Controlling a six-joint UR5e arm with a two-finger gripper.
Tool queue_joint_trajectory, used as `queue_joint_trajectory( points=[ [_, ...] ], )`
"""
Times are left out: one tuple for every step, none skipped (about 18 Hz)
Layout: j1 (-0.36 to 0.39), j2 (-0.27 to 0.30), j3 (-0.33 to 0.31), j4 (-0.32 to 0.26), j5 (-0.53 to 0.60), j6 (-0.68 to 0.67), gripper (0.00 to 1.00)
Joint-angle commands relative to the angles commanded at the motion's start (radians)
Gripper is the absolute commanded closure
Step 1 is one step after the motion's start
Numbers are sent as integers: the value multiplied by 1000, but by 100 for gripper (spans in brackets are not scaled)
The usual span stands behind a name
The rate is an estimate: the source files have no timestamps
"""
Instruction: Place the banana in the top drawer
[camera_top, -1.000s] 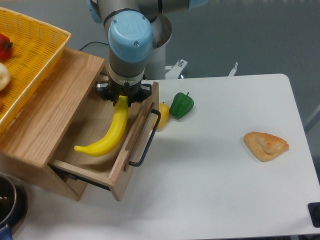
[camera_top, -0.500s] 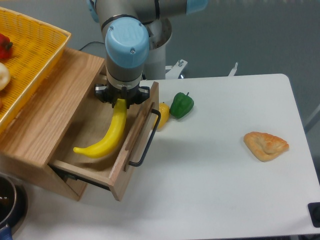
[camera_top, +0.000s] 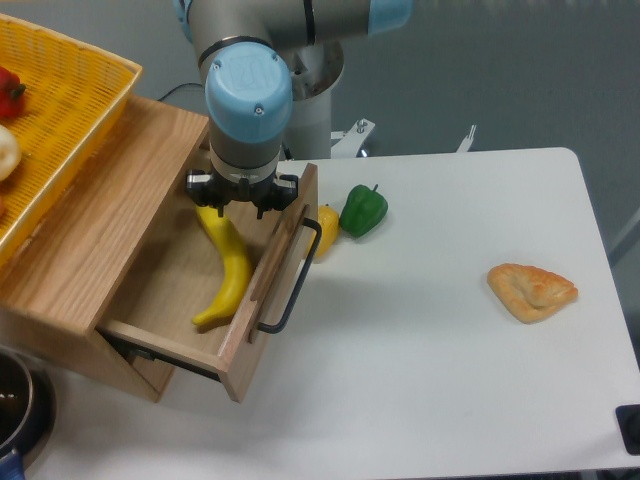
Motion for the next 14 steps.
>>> queue_joint_trajectory(
  points=[
    [0,0,0,0,0,0,42],
    [0,3,0,0,0,0,42],
    [0,3,2,0,0,0,42],
    [0,5,5,0,0,0,42],
    [0,8,6,0,-2,0,42],
    [0,9,8,0,-2,0,42],
    [0,11,8,0,-2,2,42],
    [-2,11,8,0,-2,3,42],
    [0,11,9,0,-2,3,42],
    [0,11,11,0,-2,3,42],
    [0,14,14,0,-2,5,42],
    [0,18,15,0,-2,6,42],
    [0,24,15,0,-2,9,42],
    [0,29,15,0,-3,14,42]
  ],
)
